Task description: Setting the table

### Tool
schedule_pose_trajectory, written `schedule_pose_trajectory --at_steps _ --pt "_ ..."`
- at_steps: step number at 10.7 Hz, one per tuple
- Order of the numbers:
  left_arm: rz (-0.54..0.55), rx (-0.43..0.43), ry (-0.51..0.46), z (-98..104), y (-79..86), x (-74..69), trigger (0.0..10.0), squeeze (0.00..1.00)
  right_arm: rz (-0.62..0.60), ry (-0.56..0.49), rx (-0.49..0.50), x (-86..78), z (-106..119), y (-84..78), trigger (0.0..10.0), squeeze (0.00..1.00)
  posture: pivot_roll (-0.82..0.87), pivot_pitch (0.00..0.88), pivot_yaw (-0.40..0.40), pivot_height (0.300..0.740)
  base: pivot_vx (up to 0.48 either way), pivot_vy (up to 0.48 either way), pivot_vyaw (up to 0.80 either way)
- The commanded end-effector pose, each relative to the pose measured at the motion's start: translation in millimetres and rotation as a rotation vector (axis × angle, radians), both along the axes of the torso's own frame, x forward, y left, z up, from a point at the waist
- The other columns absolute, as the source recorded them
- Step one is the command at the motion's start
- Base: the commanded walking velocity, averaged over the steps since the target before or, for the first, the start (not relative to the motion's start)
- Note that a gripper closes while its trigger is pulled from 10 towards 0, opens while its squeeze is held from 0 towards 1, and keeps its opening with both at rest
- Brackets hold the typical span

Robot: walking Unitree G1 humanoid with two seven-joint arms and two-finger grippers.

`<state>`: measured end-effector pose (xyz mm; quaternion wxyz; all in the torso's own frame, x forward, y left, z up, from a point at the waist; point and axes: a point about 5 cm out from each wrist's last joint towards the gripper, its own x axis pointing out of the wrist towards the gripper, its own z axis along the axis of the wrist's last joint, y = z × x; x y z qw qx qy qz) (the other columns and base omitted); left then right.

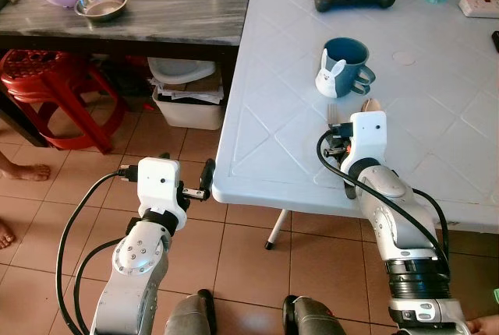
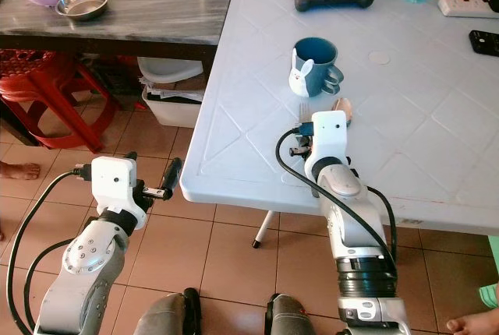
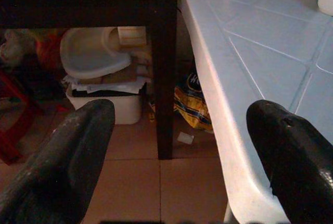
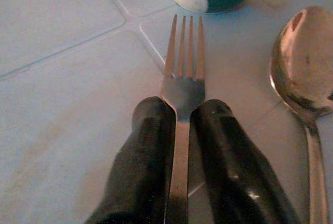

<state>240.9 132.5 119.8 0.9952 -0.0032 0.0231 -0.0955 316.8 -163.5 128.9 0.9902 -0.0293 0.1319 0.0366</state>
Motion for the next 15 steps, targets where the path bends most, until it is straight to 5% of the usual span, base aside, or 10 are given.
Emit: schedule_pose_trajectory --at_steps 1,6,9,15 --pt "-0.001 0.008 -0.001 1 1.6 -0.9 10.0 0.0 -0.024 0.202 -0.011 -14.5 -42 -5.3 0.0 0.0 0.02 0.182 0.055 0.74 0.0 0.0 0.0" --pt "0.022 0.0 0.013 -1 4.2 0.1 10.0 0.0 -0.048 0.142 0.023 -14.7 -36 -5.1 0.0 0.0 0.01 0.193 0.058 0.74 0.0 0.0 0.0" --pt "0.09 0.047 0.003 -1 13.6 5.0 10.0 0.0 -0.017 -0.064 0.137 -10.8 -6 8.0 0.0 0.0 0.01 0.186 0.058 0.74 0.0 0.48 0.0" --pt "0.108 0.118 -0.041 2 14.4 9.8 10.0 0.0 0.002 -0.148 0.141 -9.0 6 11.4 0.0 0.0 0.0 0.17 0.054 0.74 0.0 0.478 0.0"
